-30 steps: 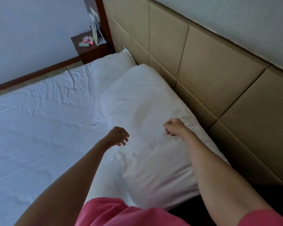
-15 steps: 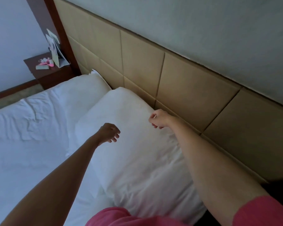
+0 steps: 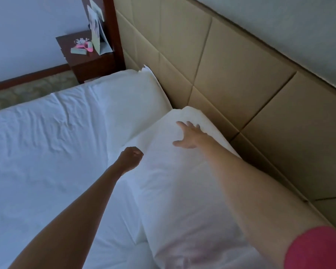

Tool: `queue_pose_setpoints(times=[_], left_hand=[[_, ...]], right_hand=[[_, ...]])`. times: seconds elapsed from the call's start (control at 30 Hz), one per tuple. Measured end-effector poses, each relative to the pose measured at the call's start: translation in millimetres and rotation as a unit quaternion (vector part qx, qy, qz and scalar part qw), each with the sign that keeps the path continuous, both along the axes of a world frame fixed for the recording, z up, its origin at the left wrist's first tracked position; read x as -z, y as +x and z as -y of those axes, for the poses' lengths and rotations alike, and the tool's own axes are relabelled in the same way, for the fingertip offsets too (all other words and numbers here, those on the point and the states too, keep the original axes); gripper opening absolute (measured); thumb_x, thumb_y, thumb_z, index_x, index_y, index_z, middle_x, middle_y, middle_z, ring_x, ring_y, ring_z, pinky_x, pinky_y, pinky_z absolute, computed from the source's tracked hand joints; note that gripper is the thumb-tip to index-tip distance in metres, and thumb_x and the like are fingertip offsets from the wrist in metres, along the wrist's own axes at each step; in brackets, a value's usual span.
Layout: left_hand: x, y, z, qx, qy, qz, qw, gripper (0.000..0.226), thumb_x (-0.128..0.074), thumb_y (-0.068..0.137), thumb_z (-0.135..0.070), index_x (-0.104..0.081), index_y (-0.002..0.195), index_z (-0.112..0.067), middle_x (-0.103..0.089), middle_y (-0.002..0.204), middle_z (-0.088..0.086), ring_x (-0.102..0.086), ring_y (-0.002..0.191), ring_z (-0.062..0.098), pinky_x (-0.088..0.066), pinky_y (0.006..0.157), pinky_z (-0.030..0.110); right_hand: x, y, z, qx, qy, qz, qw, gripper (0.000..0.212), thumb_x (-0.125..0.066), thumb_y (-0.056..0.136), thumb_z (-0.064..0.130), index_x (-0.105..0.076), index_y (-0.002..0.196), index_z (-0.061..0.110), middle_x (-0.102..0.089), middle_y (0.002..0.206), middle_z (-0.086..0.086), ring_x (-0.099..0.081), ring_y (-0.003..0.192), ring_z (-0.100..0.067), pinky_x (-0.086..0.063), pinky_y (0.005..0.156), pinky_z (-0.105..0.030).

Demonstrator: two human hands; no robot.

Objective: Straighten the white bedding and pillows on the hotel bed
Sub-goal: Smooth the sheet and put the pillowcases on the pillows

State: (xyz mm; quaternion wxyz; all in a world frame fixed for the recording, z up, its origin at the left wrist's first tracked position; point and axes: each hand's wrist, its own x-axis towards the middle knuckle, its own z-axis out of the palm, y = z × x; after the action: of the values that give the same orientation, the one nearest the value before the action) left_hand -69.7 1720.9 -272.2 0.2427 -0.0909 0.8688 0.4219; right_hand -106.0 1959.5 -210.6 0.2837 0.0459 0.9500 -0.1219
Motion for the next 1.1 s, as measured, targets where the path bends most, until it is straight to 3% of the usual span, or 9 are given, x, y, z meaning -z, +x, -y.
queue_pose_setpoints(times=[0.07,0.2,0.43,0.67,0.73,0.8,0.9,0.97,1.1], left_hand=[[18,-17,18,-0.034,-0.03,-0.016,0.999,0.017,-0.053,0.091,-0.01,-0.069,0.094,-0.013,-0.07,0.103,0.01,-0.064,0.102,0.03,-0.051,0.082,0.029],[62,-58,49,-0.105,-0.06,-0.014,0.993,0.026,-0.058,0.094,-0.022,-0.063,0.113,-0.006,-0.067,0.113,0.012,-0.059,0.111,0.028,-0.044,0.089,0.029],[177,-105,79,-0.188,-0.13,0.121,0.966,0.086,-0.057,0.091,-0.054,-0.018,0.149,-0.005,-0.032,0.148,0.025,-0.033,0.136,0.045,-0.03,0.11,0.054],[244,-129,92,-0.265,-0.007,0.225,0.937,0.12,-0.08,0.069,-0.056,-0.006,0.151,-0.008,-0.039,0.147,0.015,-0.04,0.135,0.032,-0.037,0.11,0.044],[244,-134,91,-0.288,0.003,0.222,0.932,0.118,-0.086,0.06,-0.053,-0.025,0.147,-0.003,-0.051,0.136,0.014,-0.052,0.123,0.029,-0.043,0.102,0.04],[241,-140,90,-0.316,0.039,0.217,0.923,0.099,-0.085,0.058,-0.058,-0.05,0.132,-0.001,-0.065,0.101,0.011,-0.063,0.087,0.027,-0.049,0.082,0.036],[231,-145,93,-0.316,0.09,0.195,0.924,0.073,-0.082,0.075,-0.043,-0.058,0.124,0.005,-0.052,0.066,0.005,-0.046,0.053,0.018,-0.041,0.063,0.03],[210,-148,90,-0.33,0.13,0.154,0.922,0.061,-0.083,0.076,-0.029,-0.061,0.121,0.007,-0.058,0.073,0.005,-0.052,0.056,0.018,-0.044,0.057,0.025],[143,-161,72,-0.384,0.172,0.073,0.904,0.042,-0.083,0.071,-0.009,-0.065,0.107,0.001,-0.065,0.09,0.006,-0.064,0.083,0.024,-0.051,0.066,0.025]], right_hand=[[19,-20,18,0.016,0.01,0.035,0.999,0.101,-0.063,0.085,0.059,0.01,0.153,0.045,0.018,0.164,-0.001,0.013,0.148,-0.046,-0.018,0.111,-0.071],[62,-44,33,0.018,0.035,0.098,0.994,0.123,-0.074,0.07,0.067,0.021,0.146,0.053,0.035,0.158,-0.006,0.022,0.142,-0.053,-0.013,0.102,-0.082],[130,-69,25,0.017,0.053,0.141,0.988,0.138,-0.078,0.054,0.076,0.025,0.144,0.055,0.038,0.156,-0.009,0.021,0.141,-0.057,-0.008,0.1,-0.085],[167,-69,15,0.02,0.048,0.128,0.99,0.139,-0.075,0.05,0.081,0.029,0.139,0.058,0.037,0.157,-0.007,0.021,0.142,-0.054,-0.005,0.103,-0.082],[172,-69,15,0.017,0.056,0.126,0.99,0.139,-0.075,0.05,0.081,0.029,0.14,0.058,0.039,0.156,-0.008,0.022,0.142,-0.054,-0.005,0.102,-0.082],[174,-67,16,0.019,0.06,0.122,0.991,0.139,-0.075,0.05,0.081,0.029,0.141,0.057,0.04,0.155,-0.008,0.022,0.142,-0.054,-0.005,0.101,-0.082],[173,-61,18,0.029,0.063,0.109,0.992,0.139,-0.075,0.052,0.08,0.029,0.141,0.056,0.041,0.154,-0.008,0.023,0.142,-0.054,-0.005,0.102,-0.081],[169,-56,17,0.035,0.063,0.094,0.993,0.139,-0.074,0.053,0.08,0.03,0.141,0.055,0.042,0.154,-0.007,0.023,0.142,-0.052,-0.004,0.103,-0.08],[151,-41,11,0.03,0.059,0.064,0.996,0.131,-0.068,0.058,0.083,0.027,0.143,0.054,0.032,0.159,-0.004,0.016,0.146,-0.048,-0.009,0.106,-0.078]])
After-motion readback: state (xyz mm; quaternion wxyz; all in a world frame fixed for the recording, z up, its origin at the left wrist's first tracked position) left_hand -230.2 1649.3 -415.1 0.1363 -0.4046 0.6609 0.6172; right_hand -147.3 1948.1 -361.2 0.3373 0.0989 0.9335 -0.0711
